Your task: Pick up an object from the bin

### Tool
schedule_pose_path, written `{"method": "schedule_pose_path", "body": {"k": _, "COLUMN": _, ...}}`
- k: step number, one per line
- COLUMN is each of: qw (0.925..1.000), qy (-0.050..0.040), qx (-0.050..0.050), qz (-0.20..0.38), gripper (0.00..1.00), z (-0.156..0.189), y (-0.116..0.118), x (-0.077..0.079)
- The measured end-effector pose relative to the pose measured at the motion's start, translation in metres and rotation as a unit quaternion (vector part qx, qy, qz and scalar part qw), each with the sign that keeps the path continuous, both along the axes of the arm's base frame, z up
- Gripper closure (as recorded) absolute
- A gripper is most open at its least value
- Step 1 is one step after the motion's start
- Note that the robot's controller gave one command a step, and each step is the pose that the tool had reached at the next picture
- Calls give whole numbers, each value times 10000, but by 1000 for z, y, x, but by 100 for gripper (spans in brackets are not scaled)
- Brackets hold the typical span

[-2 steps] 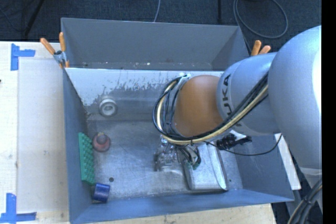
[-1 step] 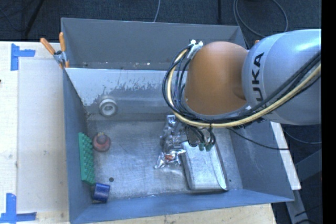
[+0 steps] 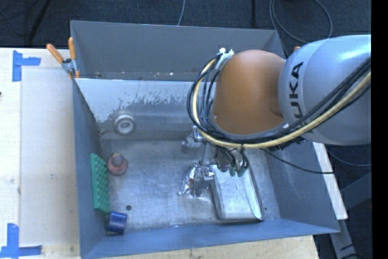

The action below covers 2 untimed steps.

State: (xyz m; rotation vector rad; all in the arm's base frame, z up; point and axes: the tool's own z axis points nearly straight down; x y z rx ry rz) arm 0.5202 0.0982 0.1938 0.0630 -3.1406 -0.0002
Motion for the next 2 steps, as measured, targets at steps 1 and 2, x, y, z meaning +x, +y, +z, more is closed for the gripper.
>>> {"method": "schedule_pose_path", "body": {"k": 1, "qw": 9983, "qy": -13, "qx": 6, "qz": 585, "gripper": 0, "z": -121, "y": -45, "x": -10}}
{"method": "schedule_pose_path", "body": {"k": 2, "qw": 9984, "qy": -22, "qx": 3, "qz": 572, "gripper": 100, "z": -120, "y": -45, "x": -9}}
